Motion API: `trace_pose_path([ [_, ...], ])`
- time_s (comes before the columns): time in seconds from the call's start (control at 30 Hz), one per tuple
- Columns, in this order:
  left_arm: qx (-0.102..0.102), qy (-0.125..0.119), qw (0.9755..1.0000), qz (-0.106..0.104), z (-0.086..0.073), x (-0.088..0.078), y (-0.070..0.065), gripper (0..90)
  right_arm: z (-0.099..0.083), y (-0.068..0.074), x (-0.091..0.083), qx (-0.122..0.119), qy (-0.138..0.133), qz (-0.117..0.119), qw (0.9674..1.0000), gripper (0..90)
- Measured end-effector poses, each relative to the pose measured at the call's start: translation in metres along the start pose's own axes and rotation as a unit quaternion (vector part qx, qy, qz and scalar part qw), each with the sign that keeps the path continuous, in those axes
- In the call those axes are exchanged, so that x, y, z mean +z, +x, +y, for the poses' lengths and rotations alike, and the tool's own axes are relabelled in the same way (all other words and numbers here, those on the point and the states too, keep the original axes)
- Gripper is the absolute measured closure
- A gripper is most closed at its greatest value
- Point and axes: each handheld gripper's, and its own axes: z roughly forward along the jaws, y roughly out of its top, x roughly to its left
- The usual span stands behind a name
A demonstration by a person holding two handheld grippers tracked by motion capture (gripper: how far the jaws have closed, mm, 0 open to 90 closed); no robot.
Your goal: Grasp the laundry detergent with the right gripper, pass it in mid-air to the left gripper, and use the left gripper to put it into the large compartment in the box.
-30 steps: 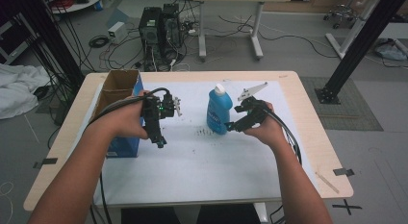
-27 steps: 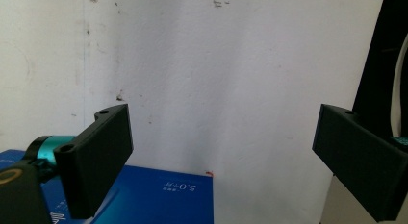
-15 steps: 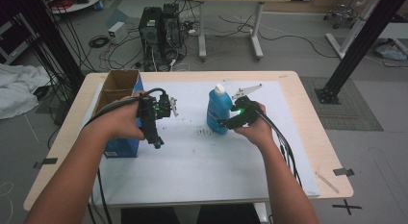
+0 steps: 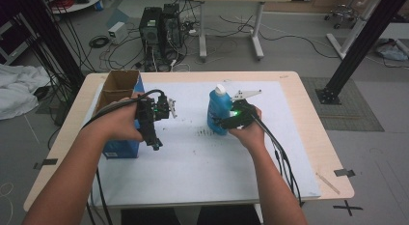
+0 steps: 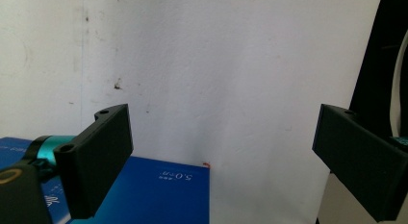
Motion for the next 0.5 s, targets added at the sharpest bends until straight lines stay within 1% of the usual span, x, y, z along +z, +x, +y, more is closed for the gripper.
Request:
trace_pose_path([
  [0.07,0.000,0.000,1.0000,0.000,-0.001,0.000,0.000,6.9,0.000,0.002,0.001,0.000,-0.011,-0.010,0.9999,13.0],
  [0.23,-0.004,0.001,1.0000,0.002,-0.002,0.000,-0.001,6.9,-0.001,0.004,0.005,0.010,-0.032,-0.025,0.9991,13.0],
  [0.5,-0.003,0.004,1.0000,0.002,-0.002,0.000,-0.002,6.9,-0.004,0.008,0.013,0.015,-0.060,-0.039,0.9973,13.1],
])
